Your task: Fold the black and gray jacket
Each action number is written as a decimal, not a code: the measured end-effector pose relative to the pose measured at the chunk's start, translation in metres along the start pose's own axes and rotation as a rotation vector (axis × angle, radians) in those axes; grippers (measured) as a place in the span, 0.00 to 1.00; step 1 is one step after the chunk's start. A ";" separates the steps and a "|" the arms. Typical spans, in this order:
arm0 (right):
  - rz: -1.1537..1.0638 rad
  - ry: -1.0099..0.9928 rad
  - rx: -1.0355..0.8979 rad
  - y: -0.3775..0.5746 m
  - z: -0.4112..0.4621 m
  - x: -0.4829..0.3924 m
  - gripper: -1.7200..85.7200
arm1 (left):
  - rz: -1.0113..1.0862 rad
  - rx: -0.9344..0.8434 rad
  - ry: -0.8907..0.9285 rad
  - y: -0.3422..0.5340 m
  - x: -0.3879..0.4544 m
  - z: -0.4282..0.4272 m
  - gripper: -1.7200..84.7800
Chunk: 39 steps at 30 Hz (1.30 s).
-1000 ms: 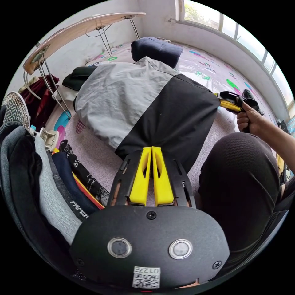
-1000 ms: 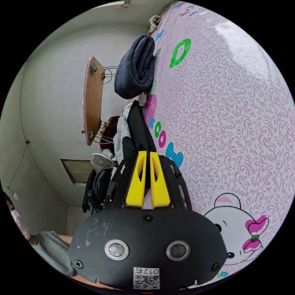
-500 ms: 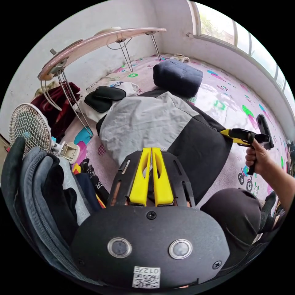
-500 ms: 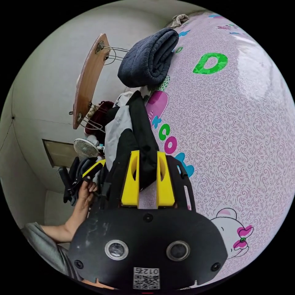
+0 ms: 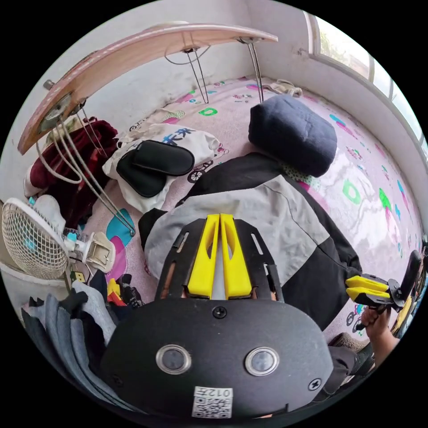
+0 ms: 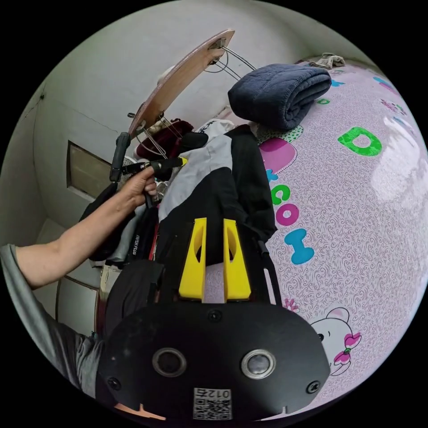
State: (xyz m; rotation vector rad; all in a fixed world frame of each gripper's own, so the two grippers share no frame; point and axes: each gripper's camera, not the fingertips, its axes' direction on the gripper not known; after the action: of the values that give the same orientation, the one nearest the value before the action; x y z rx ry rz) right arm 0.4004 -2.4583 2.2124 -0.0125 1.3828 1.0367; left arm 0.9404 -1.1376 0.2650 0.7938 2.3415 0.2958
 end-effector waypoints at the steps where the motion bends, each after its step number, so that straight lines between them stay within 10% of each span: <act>1: -0.007 0.034 -0.021 0.009 0.019 0.005 0.04 | 0.020 -0.036 -0.019 -0.006 0.001 0.009 0.02; 8: -0.105 0.037 -0.114 0.054 0.094 0.041 0.01 | 0.044 -0.187 0.082 -0.035 -0.014 0.070 0.02; 22: -0.185 0.125 -0.098 0.083 0.194 0.046 0.02 | -0.013 0.059 0.085 0.030 -0.017 -0.005 0.03; 39: -0.120 0.165 -0.213 -0.059 0.397 0.170 0.01 | -0.258 -0.265 -0.094 -0.004 -0.077 0.121 0.02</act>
State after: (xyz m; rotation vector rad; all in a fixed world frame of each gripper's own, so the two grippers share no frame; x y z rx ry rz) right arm 0.7214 -2.1698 2.1476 -0.3413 1.3951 1.0964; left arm 1.0628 -1.1864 0.2089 0.3660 2.2249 0.4341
